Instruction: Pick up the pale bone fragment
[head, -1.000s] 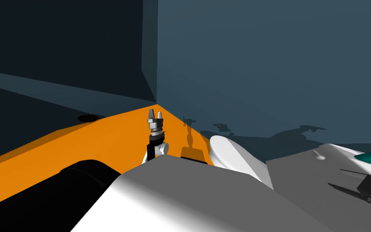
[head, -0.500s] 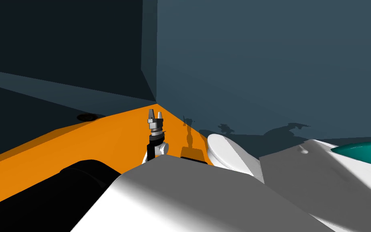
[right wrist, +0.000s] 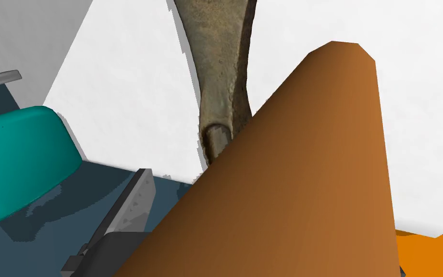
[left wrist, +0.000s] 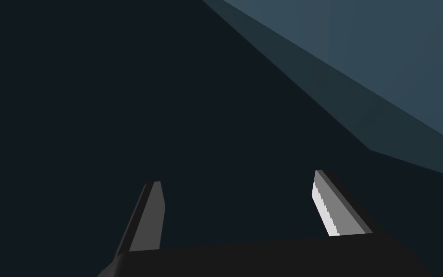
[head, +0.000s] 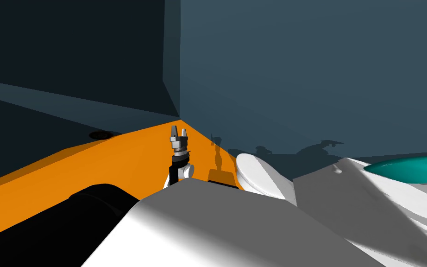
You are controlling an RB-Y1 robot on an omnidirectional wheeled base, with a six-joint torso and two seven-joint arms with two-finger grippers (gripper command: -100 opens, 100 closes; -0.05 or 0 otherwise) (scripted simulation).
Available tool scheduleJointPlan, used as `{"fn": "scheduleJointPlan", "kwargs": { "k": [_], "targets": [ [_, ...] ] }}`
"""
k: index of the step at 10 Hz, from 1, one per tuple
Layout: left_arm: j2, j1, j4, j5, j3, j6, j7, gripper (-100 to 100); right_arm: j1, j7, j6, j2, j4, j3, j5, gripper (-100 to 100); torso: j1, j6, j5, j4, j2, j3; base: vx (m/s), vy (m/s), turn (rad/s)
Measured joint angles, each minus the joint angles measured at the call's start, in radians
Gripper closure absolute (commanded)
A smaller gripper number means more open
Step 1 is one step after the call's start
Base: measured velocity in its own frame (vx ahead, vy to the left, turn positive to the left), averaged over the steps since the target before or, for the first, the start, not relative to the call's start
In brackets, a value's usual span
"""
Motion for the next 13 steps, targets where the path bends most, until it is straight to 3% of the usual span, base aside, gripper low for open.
{"fn": "scheduleJointPlan", "kwargs": {
  "k": [1,2,3,6,7,10,12,13],
  "targets": [
    [0.0,0.0,0.0,0.0,0.0,0.0,0.0,0,-0.016,0.0,-0.016,0.012,0.031,0.004,0.015,-100,0.003,0.0,0.001,0.0,-0.001,0.0,0.0,0.0,0.0],
    [0.0,0.0,0.0,0.0,0.0,0.0,0.0,0,-0.018,-0.001,-0.02,0.013,0.035,0.004,0.016,0,0.004,0.0,0.001,0.0,-0.001,-0.001,0.0,0.0,0.0],
    [0.0,0.0,0.0,0.0,0.0,0.0,0.0,0,-0.018,-0.001,-0.019,0.013,0.034,0.004,0.016,-100,0.005,0.0,0.001,0.0,-0.001,-0.001,-0.071,-0.02,0.285],
    [0.0,0.0,0.0,0.0,0.0,0.0,0.0,0,-0.013,-0.049,-0.005,0.035,0.059,0.015,0.023,-100,0.004,0.0,0.001,0.002,0.006,0.004,-0.142,-0.029,0.244],
    [0.0,0.0,0.0,0.0,0.0,0.0,0.0,0,0.01,-0.072,0.017,0.027,0.034,0.016,0.011,-100,0.003,-0.001,0.001,0.002,0.008,0.004,-0.119,-0.04,0.151],
    [0.0,0.0,0.0,0.0,0.0,0.0,0.0,0,-0.009,-0.121,0.017,0.07,0.101,0.032,0.035,-100,0.001,-0.002,-0.001,0.001,0.005,0.003,-0.124,-0.018,0.229],
    [0.0,0.0,0.0,0.0,0.0,0.0,0.0,0,-0.001,-0.146,0.032,0.075,0.1,0.034,0.033,-100,0.0,-0.001,-0.004,0.0,0.002,0.001,-0.046,0.0,0.029],
    [0.0,0.0,0.0,0.0,0.0,0.0,0.0,0,0.0,-0.148,0.035,0.074,0.097,0.034,0.032,100,-0.001,-0.001,-0.004,0.0,-0.001,0.0,-0.006,0.001,-0.001]
  ]
}}
